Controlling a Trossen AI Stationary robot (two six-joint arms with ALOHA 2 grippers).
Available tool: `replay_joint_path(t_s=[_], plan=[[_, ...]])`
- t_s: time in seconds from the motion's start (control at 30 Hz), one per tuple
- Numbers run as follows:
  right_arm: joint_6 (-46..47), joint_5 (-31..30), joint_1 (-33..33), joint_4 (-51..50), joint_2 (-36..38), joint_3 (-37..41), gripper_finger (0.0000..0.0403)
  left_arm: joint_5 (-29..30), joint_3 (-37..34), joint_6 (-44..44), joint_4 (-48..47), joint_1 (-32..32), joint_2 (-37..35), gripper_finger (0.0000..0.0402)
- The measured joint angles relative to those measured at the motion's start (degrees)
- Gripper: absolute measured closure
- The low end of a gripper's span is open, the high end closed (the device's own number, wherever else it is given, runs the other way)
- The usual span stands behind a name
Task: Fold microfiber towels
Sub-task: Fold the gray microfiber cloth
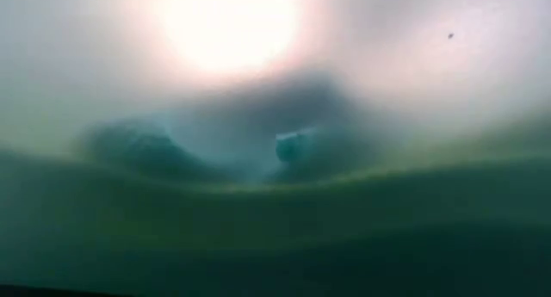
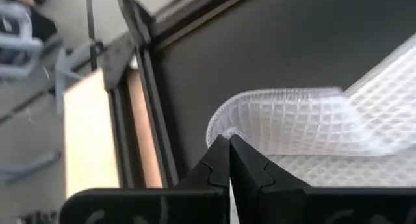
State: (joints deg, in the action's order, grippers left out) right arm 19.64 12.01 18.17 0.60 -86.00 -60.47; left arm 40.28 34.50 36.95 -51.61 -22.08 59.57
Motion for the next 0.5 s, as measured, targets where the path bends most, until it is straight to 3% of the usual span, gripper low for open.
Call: replay_joint_path(t_s=[0.27,0.5], plan=[[0.1,3.4,-3.1,-7.0,-0.2,0.0,0.0403,-2.7,-6.0,-4.8,11.5,-6.5,0.0,0.0372],[-1.0,4.8,-4.4,-6.3,-5.8,0.0,0.0403,0.6,0.7,-16.4,10.5,-9.4,0.0,0.0357]])
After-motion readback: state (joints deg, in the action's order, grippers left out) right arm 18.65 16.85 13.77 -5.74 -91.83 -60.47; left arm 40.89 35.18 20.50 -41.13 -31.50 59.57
